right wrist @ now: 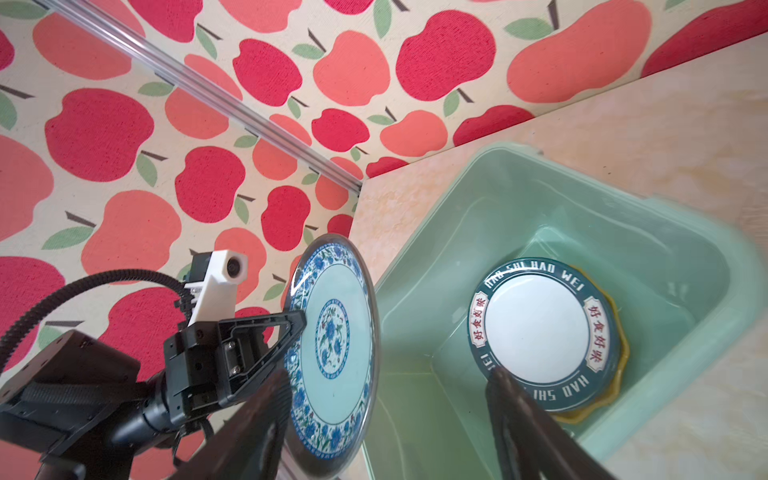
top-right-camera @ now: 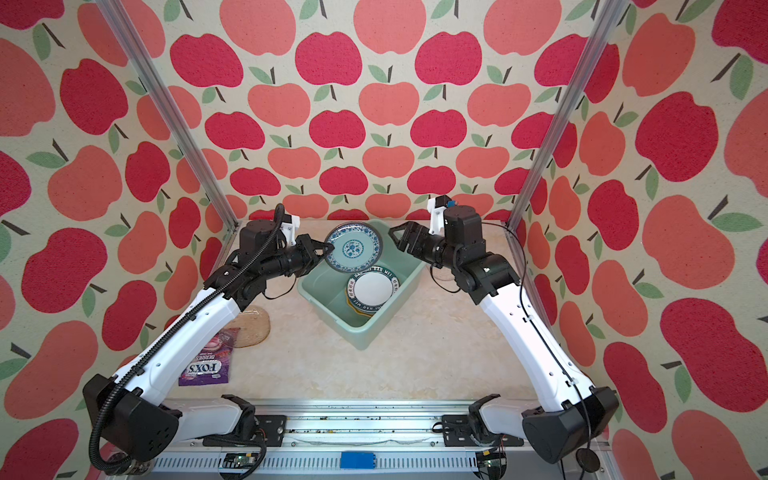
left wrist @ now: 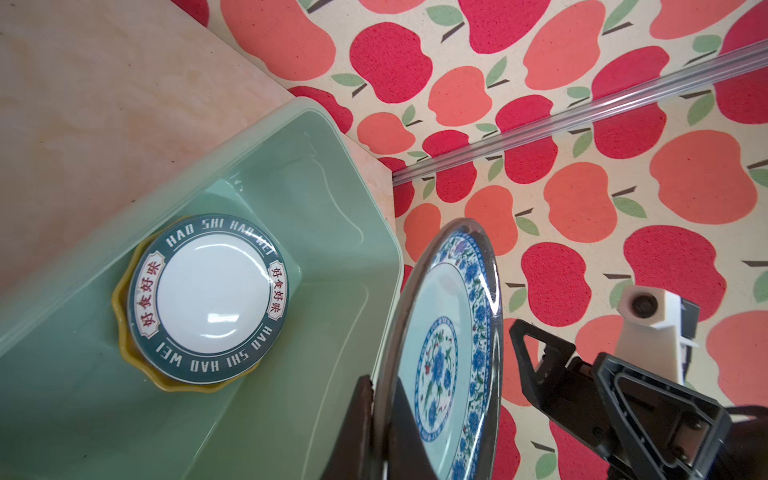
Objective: Place the plates into the plastic bin on the countertop
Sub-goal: 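Lower the floral plate into the bin with the left gripper while the right withdraws, then lay the floral plate down onto the stacked plates with the left gripper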
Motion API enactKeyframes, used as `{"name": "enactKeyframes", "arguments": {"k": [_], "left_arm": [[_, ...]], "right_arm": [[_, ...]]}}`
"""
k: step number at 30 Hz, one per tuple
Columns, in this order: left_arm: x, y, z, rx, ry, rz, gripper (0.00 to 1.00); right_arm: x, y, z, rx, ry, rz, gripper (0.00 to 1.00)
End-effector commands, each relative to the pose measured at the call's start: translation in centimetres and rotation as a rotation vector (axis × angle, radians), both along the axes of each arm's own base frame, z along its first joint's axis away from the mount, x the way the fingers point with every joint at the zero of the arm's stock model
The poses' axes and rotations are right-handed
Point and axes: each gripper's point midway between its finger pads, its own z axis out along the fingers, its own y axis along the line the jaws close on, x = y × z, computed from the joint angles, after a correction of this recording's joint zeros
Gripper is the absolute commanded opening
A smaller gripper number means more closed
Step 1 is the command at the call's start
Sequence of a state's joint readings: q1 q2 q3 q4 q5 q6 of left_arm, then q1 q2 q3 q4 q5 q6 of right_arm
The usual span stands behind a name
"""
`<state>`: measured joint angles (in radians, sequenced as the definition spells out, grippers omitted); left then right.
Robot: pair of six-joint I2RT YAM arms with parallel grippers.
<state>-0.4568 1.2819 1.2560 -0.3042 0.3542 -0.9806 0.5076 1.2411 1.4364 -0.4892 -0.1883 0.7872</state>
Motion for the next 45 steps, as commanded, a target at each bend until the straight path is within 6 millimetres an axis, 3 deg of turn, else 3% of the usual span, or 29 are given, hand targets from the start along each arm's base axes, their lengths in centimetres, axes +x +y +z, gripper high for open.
{"name": "enactKeyframes", "arguments": {"k": [1,7,10,19,33,39,45], "left_arm": [[-0.1,2.1,0.5,0.058,0.023,0.222,0.00],[-1.1,1.9,-1.8,0.108,0.121,0.477,0.00],[-0.9,1.0,-1.9,0.139,0.126,0.549,0.00],[0.2,-0.7,-6.2,0.267,0.288,0.690,0.00],[1.5,-2.3,-12.4,0.389,0.436,0.798,0.00],[2.2,-2.5,-14.0,0.471,0.442,0.803,0.00],[1.8,-2.5,-16.3,0.519,0.493,0.800,0.00]], "right_arm": [[0.0,-3.8,-0.2,-0.080,-0.034,-0.168,0.77],[-0.6,-5.5,1.6,-0.121,-0.107,-0.210,0.78],[-0.8,-5.6,1.6,-0.126,-0.106,-0.207,0.79],[-1.2,-6.4,1.4,-0.100,-0.078,-0.196,0.79],[-2.5,-9.0,1.3,-0.097,-0.070,-0.224,0.79],[-2.7,-9.8,1.3,-0.097,-0.065,-0.231,0.79],[-2.6,-10.4,1.1,-0.098,-0.053,-0.239,0.79]]}}
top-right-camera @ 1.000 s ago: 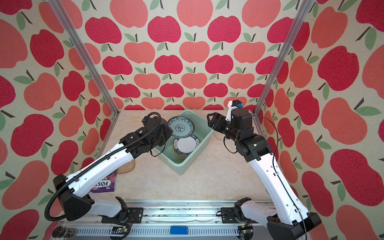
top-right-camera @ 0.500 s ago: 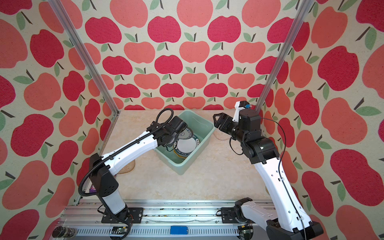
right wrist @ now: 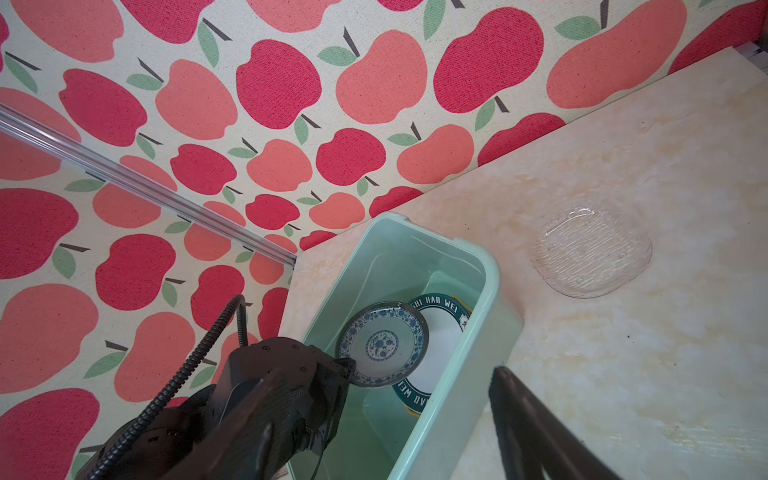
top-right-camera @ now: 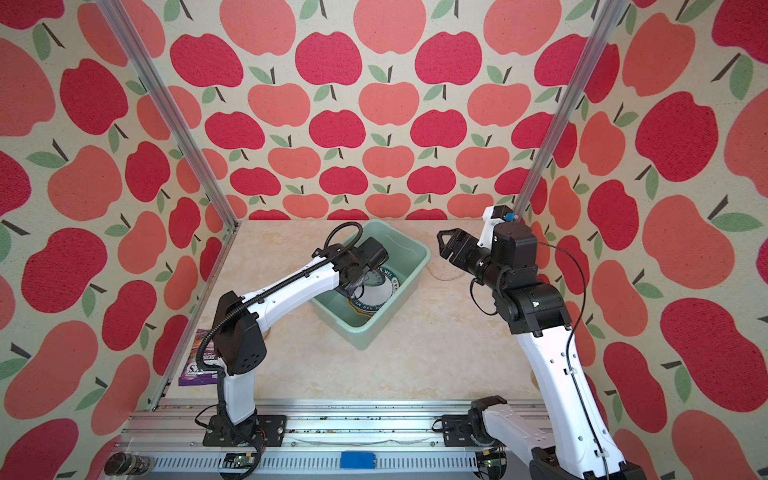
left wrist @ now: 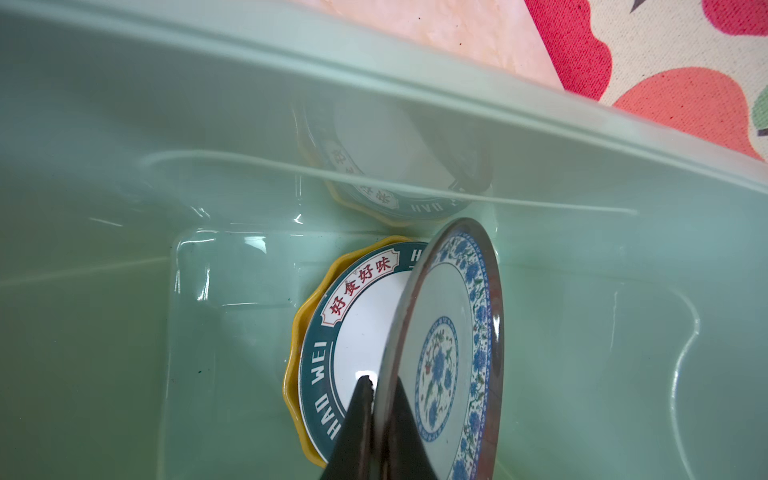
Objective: Place the plates into the plastic bin on the countertop
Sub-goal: 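Lay the floral plate down onto the stacked plates with the left gripper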
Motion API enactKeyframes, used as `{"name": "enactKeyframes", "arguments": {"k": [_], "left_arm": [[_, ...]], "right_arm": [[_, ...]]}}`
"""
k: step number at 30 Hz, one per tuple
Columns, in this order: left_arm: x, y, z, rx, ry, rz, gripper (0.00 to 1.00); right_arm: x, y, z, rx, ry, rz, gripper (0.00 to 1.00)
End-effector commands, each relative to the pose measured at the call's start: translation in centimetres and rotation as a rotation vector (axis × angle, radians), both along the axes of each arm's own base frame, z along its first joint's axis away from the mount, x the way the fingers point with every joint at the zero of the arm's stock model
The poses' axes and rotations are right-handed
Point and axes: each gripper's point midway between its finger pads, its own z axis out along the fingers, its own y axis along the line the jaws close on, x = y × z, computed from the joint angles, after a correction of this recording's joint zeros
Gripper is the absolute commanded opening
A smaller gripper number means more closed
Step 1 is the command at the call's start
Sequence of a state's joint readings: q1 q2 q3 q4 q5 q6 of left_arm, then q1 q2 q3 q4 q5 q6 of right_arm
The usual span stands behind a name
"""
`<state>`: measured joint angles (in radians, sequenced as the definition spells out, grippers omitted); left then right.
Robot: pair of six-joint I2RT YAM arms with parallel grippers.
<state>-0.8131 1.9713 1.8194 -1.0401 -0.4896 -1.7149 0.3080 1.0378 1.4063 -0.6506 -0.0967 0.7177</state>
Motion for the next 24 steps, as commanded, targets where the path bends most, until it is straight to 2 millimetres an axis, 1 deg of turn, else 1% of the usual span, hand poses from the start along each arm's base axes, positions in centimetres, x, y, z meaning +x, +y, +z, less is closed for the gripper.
{"name": "enactKeyframes", "arguments": {"k": [1,11,16,24], "left_arm": [[-0.5,0.6,-0.8,0.040,0.033,0.016,0.00],[-0.8,1.1,-3.2,0.066,0.104,0.002,0.00],[-0.8,1.4,-3.8,0.082,0.122,-0.002,0.00],[-1.2,1.6,-5.3,0.097,0.164,-0.004,0.00]], "right_arm": [[-0.5,-0.2,-0.5,-0.017,0.012,0.020,0.79],[0.0,0.0,-0.7,-0.009,0.024,0.024,0.79],[0.2,0.0,-0.6,-0.016,0.023,0.026,0.79],[0.3,0.1,-0.6,-0.016,0.026,0.027,0.79]]}}
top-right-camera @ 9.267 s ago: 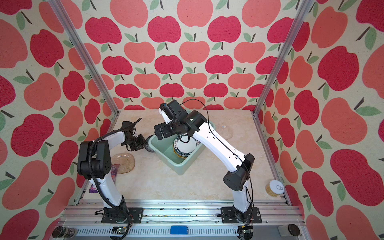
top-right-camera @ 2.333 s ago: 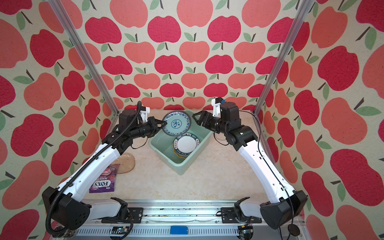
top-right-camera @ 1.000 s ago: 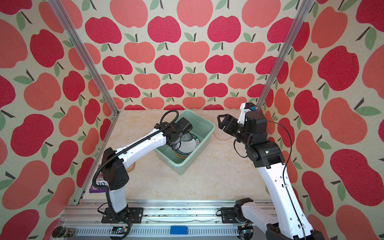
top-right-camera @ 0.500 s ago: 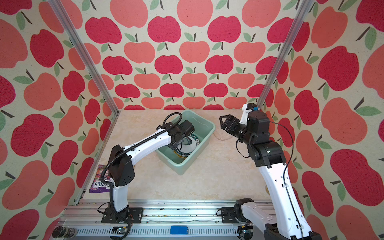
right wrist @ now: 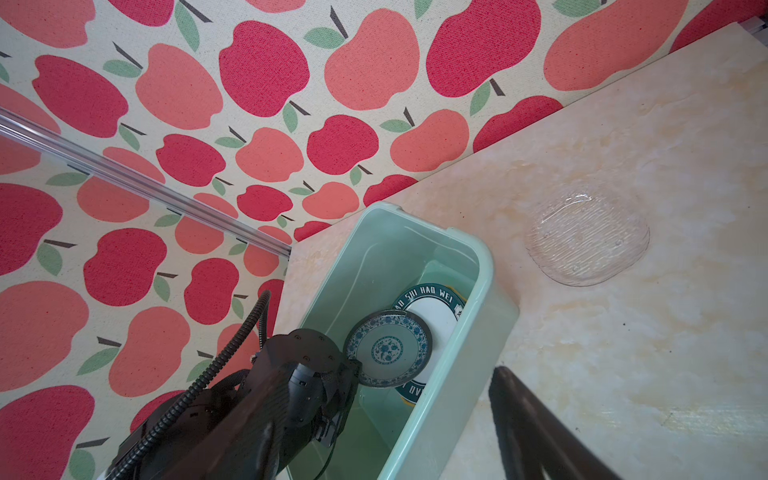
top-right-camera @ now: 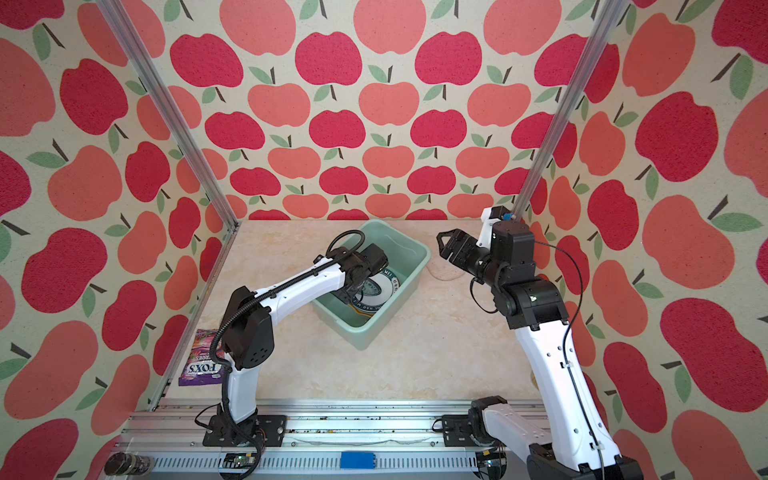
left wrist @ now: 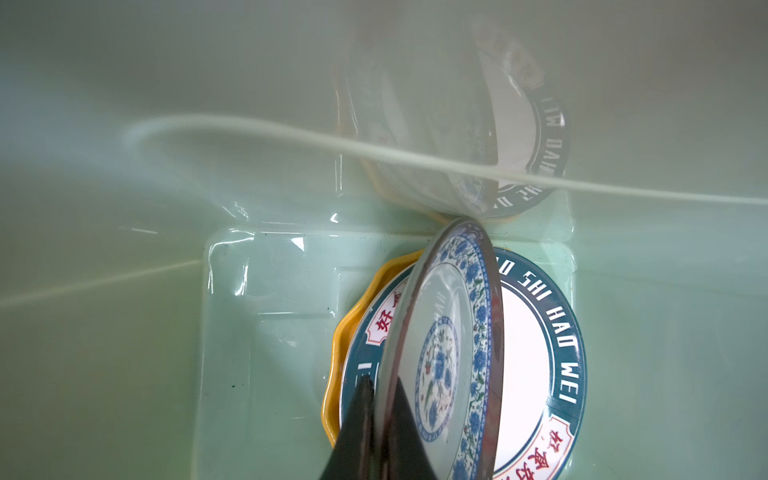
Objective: Place the plates into the plastic bin on the countertop
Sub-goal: 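Lay the floral plate down onto the stacked plates with the left gripper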
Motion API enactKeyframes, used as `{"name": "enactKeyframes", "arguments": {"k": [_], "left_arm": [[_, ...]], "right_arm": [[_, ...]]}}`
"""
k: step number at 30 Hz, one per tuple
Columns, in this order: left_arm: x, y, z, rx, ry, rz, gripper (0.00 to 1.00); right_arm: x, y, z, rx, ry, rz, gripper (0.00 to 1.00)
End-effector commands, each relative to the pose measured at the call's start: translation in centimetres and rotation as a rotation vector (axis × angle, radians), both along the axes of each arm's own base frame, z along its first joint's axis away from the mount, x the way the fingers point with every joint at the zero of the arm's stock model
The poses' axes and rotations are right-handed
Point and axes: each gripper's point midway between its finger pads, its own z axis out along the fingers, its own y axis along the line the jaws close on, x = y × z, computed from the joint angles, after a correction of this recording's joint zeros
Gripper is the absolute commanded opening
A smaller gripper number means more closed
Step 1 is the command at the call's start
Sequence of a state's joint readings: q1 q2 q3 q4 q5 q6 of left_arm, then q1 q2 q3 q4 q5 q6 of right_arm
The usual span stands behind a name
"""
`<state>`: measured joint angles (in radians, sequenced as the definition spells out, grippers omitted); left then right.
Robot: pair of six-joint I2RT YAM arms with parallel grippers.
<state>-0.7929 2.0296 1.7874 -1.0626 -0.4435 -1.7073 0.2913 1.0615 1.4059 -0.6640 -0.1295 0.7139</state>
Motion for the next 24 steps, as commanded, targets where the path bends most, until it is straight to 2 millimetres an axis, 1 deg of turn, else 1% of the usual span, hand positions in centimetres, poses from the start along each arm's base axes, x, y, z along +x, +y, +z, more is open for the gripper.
{"name": "enactKeyframes", "arguments": {"k": [1,10,21,24], "left_arm": [[-0.7,0.8,-1.6,0.044,0.056,-0.008,0.00],[-1.3,1.1,-3.4,0.034,0.090,-0.004,0.00],[-1.5,0.7,-5.6,0.005,0.117,-0.003,0.00],[-1.6,0.6,-6.1,0.002,0.128,-0.007,0.05]], "right_arm": [[-0.2,-0.2,0.5,-0.012,-0.013,0.010,0.79],[-0.7,-0.4,0.6,-0.011,-0.008,0.009,0.79],[-1.1,-0.5,0.9,-0.006,-0.001,0.018,0.80],[-1.2,-0.4,1.0,-0.004,0.000,0.020,0.80]]}}
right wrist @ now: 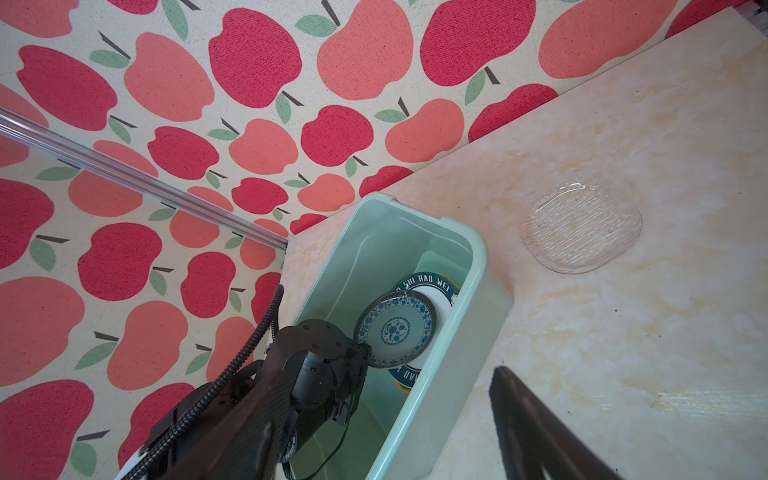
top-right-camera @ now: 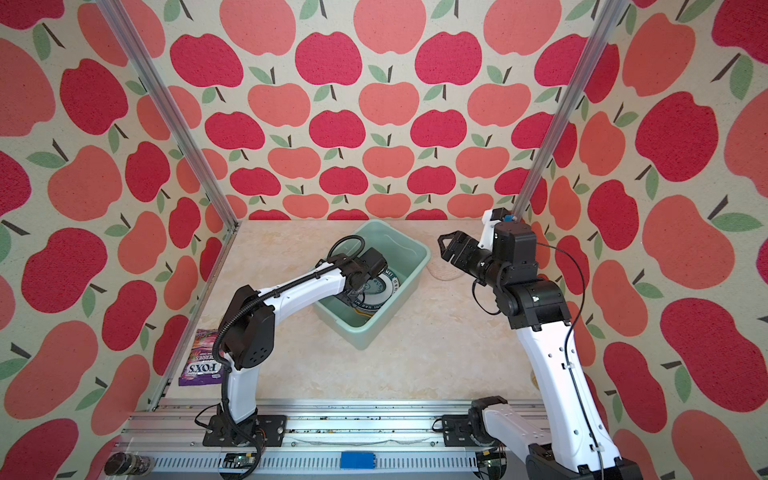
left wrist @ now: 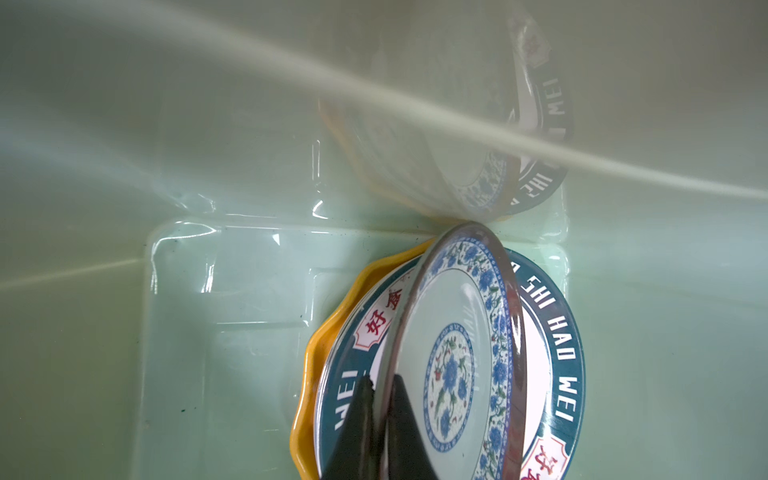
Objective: Place the plates into the plastic bin on the countertop
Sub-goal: 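Lay the floral plate down onto the stacked plates with the left gripper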
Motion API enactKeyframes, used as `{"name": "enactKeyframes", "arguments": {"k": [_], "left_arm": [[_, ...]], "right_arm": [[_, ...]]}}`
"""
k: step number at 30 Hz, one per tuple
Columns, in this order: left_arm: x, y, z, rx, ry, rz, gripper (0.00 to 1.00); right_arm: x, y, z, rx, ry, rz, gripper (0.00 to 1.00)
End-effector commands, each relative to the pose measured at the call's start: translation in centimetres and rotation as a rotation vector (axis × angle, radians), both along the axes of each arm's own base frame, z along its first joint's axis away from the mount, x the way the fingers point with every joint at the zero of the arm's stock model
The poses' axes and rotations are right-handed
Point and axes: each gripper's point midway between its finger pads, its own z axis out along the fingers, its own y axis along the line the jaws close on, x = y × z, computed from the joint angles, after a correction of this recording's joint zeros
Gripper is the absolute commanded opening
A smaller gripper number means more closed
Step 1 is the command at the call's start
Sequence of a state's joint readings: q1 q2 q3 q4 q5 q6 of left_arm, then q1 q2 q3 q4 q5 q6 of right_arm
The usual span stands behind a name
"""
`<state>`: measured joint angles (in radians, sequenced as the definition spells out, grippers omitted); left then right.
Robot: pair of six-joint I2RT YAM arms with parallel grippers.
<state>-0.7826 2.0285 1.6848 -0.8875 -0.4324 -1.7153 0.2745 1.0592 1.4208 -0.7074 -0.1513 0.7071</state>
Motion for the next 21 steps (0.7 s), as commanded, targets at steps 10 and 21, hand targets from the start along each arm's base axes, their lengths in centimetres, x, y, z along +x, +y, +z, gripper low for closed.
{"name": "enactKeyframes", "arguments": {"k": [10,21], "left_arm": [[-3.0,1.5,-5.0,0.056,0.189,-0.026,0.12],[-3.1,1.2,-6.1,0.044,0.211,-0.039,0.19]], "right_arm": [[-0.7,0.1,1.2,0.011,-0.019,0.023,0.80],[-0.8,0.0,1.1,0.004,-0.017,0.019,0.80]]}}
